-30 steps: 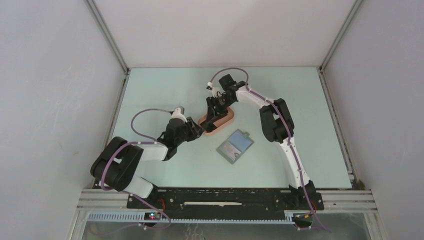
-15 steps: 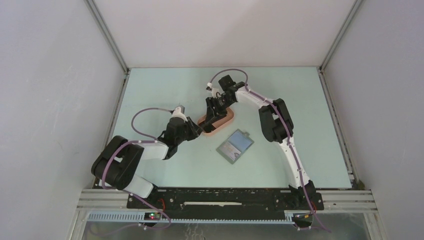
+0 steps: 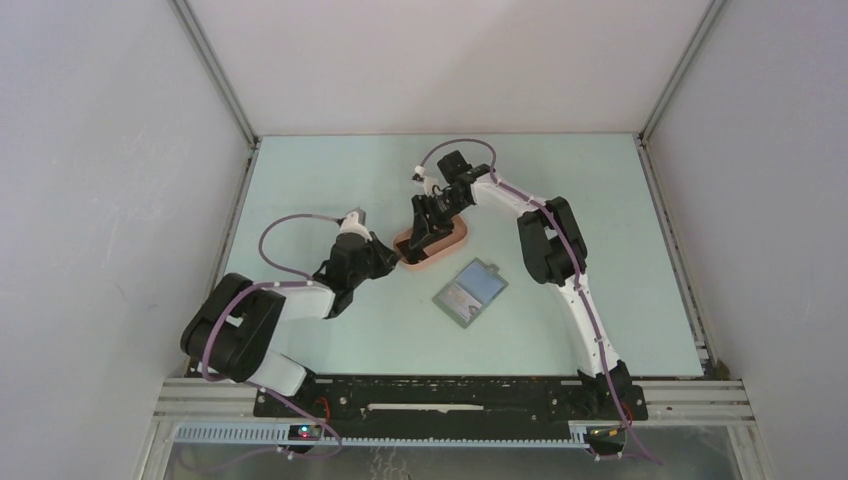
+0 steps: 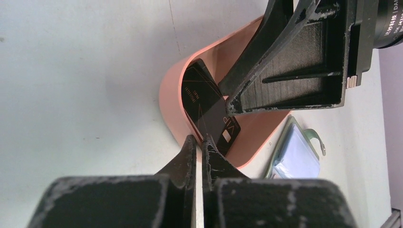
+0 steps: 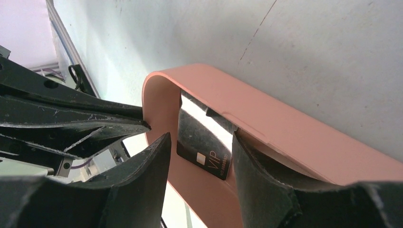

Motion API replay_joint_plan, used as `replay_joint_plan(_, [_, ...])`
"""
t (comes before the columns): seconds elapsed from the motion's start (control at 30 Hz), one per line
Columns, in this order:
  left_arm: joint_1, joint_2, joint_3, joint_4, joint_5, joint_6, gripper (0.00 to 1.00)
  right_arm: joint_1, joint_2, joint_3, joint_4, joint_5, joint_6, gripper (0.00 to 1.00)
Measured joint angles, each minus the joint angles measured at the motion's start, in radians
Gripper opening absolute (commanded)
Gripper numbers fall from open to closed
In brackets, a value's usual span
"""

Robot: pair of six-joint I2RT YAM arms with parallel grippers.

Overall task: Put the credit cards into the card holder
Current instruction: Pick up the credit card from the storage box.

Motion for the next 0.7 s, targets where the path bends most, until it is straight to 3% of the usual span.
replay_joint_plan(0.7, [0.000, -0.035, 0.025, -0.089, -0.005, 0.074, 0.00, 0.011, -0.004, -0.041, 0.035, -0.121, 0.019, 0.64])
